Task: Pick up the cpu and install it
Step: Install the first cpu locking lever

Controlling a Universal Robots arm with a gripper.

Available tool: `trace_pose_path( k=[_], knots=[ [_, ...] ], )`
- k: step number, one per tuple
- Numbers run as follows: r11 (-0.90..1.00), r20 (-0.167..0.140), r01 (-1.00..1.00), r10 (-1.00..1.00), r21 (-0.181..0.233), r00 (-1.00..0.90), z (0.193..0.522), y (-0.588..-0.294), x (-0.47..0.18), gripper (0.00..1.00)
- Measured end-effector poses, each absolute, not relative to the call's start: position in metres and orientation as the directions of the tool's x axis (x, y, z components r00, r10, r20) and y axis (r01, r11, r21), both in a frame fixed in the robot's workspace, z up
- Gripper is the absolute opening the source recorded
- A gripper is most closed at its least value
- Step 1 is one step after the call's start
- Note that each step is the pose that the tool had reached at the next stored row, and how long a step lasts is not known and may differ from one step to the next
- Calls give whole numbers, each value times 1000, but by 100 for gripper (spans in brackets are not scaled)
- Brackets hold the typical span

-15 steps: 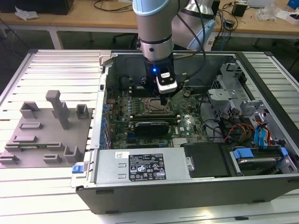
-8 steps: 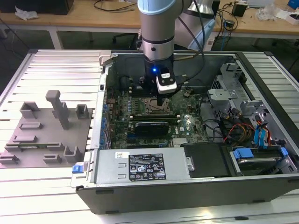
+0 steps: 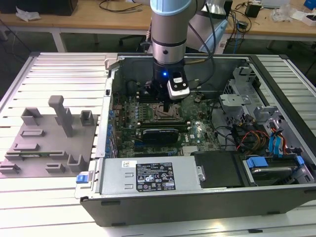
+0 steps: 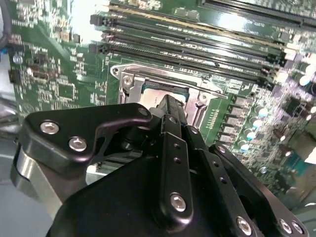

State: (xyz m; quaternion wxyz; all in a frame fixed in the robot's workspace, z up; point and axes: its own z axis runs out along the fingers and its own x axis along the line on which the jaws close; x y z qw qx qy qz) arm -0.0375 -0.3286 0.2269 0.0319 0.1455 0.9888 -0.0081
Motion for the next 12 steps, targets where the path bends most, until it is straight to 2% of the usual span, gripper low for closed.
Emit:
trace_pose_path(
  k=[12],
  knots=[
    [999,-64,34,34,7,-997,225,-329,-37,11]
  ],
)
